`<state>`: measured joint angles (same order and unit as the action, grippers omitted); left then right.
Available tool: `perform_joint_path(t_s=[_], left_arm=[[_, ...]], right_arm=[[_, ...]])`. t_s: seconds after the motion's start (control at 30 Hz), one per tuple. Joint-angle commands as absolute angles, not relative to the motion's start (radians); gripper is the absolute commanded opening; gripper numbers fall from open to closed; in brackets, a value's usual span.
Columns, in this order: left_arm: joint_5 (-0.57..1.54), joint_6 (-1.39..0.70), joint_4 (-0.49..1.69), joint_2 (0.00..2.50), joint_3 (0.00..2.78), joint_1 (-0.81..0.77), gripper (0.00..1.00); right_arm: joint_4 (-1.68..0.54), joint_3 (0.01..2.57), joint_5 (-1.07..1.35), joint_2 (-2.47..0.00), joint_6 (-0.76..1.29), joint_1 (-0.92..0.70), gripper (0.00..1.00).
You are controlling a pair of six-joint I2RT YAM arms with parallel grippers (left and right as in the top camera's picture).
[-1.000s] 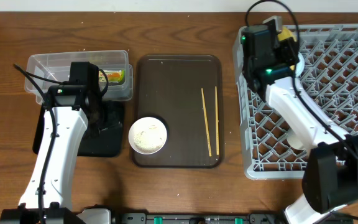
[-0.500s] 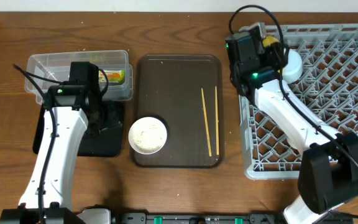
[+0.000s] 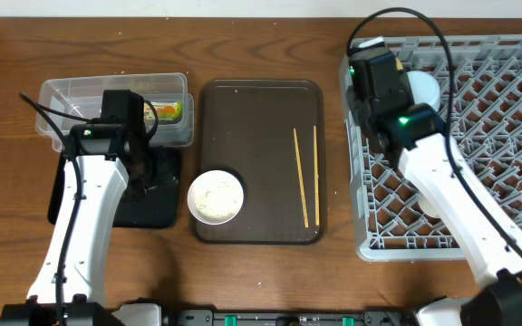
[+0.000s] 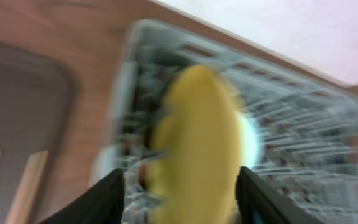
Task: Sort waste into correct bins and load items into the dishwasher rack
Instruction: 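Carry the yellow plate with the right gripper and stand it in the rack, then return the right gripper to the tray and grasp one chopstick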
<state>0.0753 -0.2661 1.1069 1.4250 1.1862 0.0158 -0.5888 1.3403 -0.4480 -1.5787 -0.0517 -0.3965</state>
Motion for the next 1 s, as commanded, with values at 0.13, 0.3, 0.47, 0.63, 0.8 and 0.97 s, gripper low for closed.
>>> perform_joint_path(t_s=[0.13,0.3,0.47,0.63,0.8,0.97], left_arm=[[0.070,-0.276,1.110,1.418,1.199,0.017,0.59],[0.070,-0.276,1.110,1.418,1.199,0.017,0.59],[0.070,-0.275,1.110,1.418,1.199,0.017,0.59],[0.070,-0.276,1.110,1.418,1.199,0.017,0.59],[0.070,-0.276,1.110,1.418,1.199,0.017,0.59],[0.070,-0.276,1.110,1.418,1.199,0.017,0.59]], right_arm=[[-0.746,1.338,-0.067,-1.636,0.191,-0.469,0.49],[-0.803,1.338,-0.078,-1.716,0.282,-0.519,0.33],[-0.823,1.338,-0.079,-1.798,0.383,-0.542,0.26],[-0.832,1.338,-0.078,-1.870,0.454,-0.562,0.26],[-0.846,1.338,-0.073,-1.930,0.486,-0.579,0.27],[-0.865,1.338,-0.089,-1.994,0.528,-0.603,0.27]])
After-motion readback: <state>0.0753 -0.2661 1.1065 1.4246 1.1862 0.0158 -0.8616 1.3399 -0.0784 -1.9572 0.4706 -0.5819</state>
